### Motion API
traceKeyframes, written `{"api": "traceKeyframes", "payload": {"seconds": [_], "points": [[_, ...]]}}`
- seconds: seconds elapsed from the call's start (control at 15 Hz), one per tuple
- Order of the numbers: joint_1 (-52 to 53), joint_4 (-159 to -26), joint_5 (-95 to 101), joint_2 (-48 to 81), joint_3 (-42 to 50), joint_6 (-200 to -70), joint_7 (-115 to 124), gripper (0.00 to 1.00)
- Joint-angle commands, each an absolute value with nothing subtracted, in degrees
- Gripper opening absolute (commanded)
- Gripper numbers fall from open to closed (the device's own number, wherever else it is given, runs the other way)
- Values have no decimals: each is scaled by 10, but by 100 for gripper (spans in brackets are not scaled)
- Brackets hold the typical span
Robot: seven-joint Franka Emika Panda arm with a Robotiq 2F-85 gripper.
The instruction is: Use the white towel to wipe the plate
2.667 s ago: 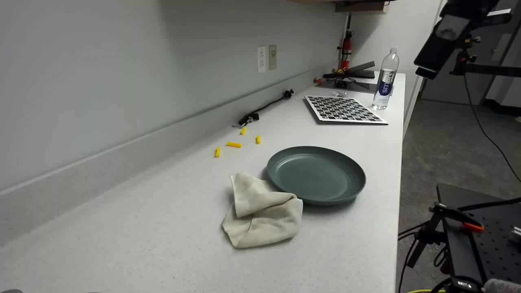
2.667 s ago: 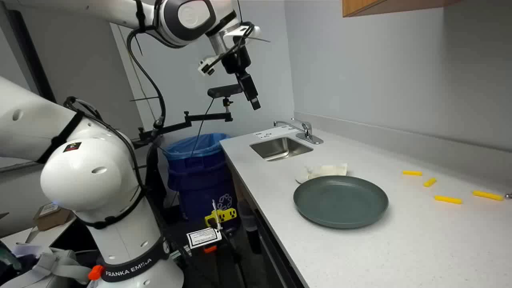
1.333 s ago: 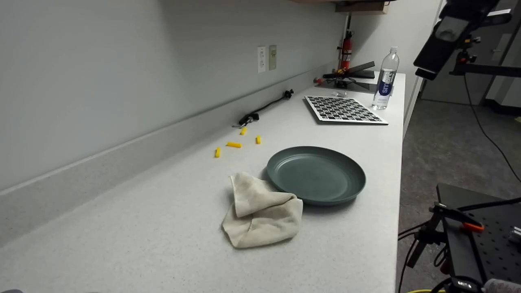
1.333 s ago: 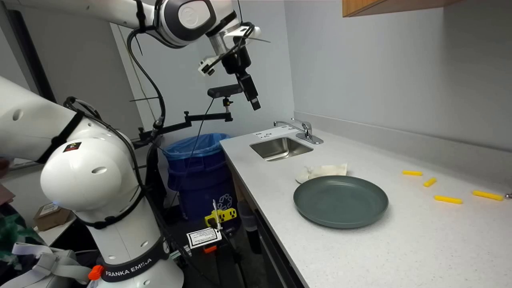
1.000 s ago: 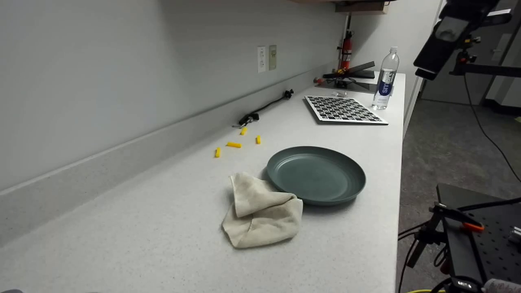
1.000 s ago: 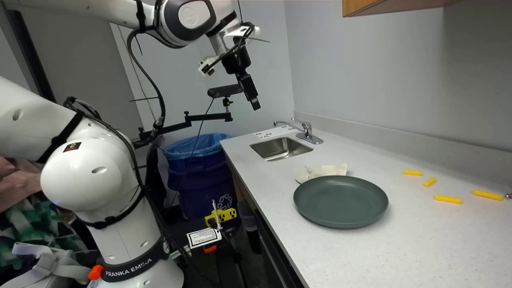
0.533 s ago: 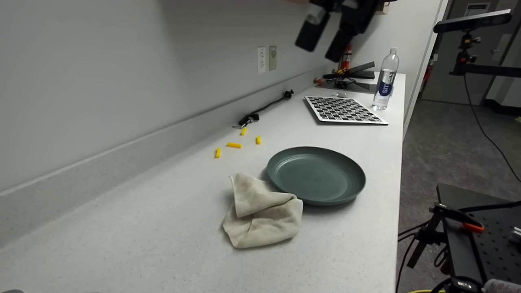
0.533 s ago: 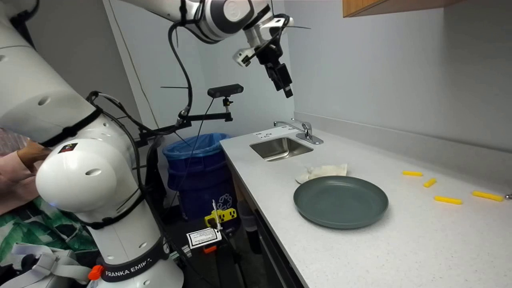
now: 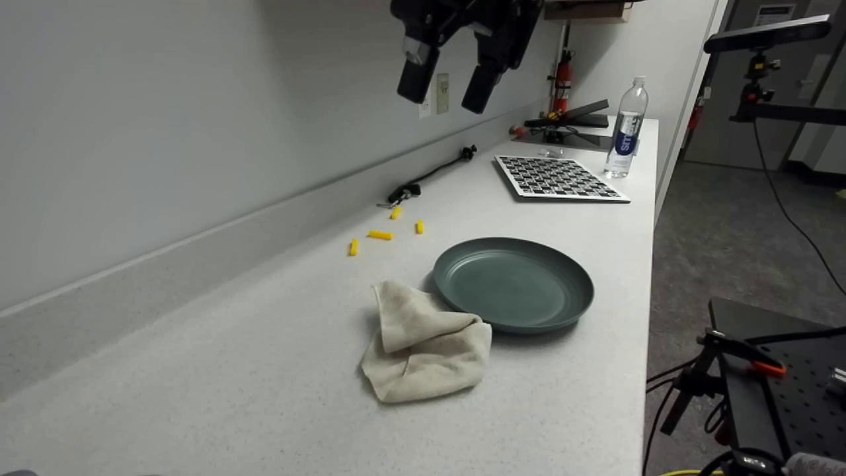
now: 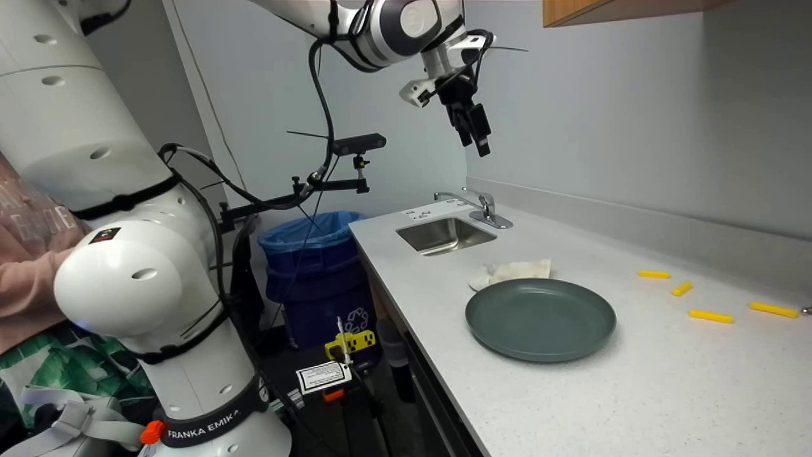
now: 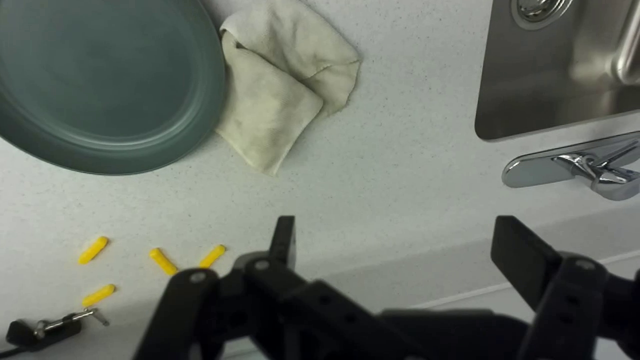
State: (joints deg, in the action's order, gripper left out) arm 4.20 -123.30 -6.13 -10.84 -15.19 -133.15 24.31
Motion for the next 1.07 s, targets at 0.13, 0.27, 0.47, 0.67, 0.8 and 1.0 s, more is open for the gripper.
{"api": "traceKeyframes", "payload": {"seconds": [0.13,0.27,0.47,0.67,0.8,1.0], "points": [[45,-1233,-6,-67,-140,-1368,271,100],[45,-1236,17,-43,-135,-1374,282,100],[51,-1235,48,-2,-123,-1378,293,100],[60,-1222,77,50,-112,-1383,295,100],[67,-1204,81,86,-104,-1375,295,100],[82,-1174,62,116,-94,-1356,285,100]]}}
